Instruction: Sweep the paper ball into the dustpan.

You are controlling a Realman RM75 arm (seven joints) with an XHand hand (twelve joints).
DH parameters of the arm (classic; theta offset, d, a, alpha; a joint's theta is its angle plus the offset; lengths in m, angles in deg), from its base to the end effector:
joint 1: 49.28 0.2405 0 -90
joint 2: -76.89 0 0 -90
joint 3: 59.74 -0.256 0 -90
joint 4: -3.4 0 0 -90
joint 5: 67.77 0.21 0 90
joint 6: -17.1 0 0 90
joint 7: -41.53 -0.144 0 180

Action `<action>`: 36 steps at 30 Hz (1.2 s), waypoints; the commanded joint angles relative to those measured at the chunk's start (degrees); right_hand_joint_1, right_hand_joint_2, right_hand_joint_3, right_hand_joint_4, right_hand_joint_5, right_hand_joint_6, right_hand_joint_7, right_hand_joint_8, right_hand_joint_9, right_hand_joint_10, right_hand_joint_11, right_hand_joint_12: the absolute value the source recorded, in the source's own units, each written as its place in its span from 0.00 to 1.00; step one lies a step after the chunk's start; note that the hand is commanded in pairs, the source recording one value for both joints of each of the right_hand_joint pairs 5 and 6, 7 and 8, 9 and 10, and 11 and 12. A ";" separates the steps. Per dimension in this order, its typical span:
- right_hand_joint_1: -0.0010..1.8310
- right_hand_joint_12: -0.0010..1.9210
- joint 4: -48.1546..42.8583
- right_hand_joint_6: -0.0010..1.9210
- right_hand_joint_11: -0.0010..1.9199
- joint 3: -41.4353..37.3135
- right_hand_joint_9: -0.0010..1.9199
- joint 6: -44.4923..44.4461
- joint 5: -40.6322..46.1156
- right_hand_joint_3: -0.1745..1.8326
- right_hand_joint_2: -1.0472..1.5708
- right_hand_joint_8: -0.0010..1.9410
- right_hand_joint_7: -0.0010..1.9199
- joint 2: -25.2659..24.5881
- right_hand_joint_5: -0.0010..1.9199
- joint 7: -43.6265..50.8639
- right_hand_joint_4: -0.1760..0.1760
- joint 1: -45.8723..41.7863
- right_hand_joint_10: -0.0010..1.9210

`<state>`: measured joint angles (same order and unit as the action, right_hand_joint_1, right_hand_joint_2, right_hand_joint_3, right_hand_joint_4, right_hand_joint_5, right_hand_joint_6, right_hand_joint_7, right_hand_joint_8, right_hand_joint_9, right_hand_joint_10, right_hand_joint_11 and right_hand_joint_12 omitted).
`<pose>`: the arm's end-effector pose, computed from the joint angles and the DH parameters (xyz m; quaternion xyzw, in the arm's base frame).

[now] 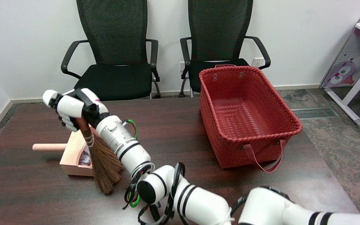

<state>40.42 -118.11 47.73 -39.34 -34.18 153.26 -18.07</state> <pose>-0.2336 -0.4144 -0.0293 0.5987 -0.5784 0.4612 0.3071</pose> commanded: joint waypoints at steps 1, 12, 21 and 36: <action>0.37 1.00 -9.42 1.00 1.00 13.15 1.00 9.90 15.52 0.69 0.65 0.99 1.00 5.82 1.00 -19.15 0.50 13.26 1.00; 0.37 1.00 7.93 1.00 1.00 16.60 1.00 10.85 15.08 0.69 0.69 0.99 1.00 13.83 1.00 -19.33 0.50 10.24 1.00; 0.36 1.00 19.70 1.00 1.00 17.06 1.00 13.92 14.99 0.70 0.72 0.99 1.00 20.34 1.00 -18.95 0.50 8.08 1.00; 0.35 1.00 38.94 1.00 1.00 15.13 1.00 10.87 20.06 0.76 0.76 0.99 1.00 31.14 1.00 -6.15 0.52 1.90 1.00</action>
<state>59.84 -102.74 59.30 -24.79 -14.81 137.96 -11.04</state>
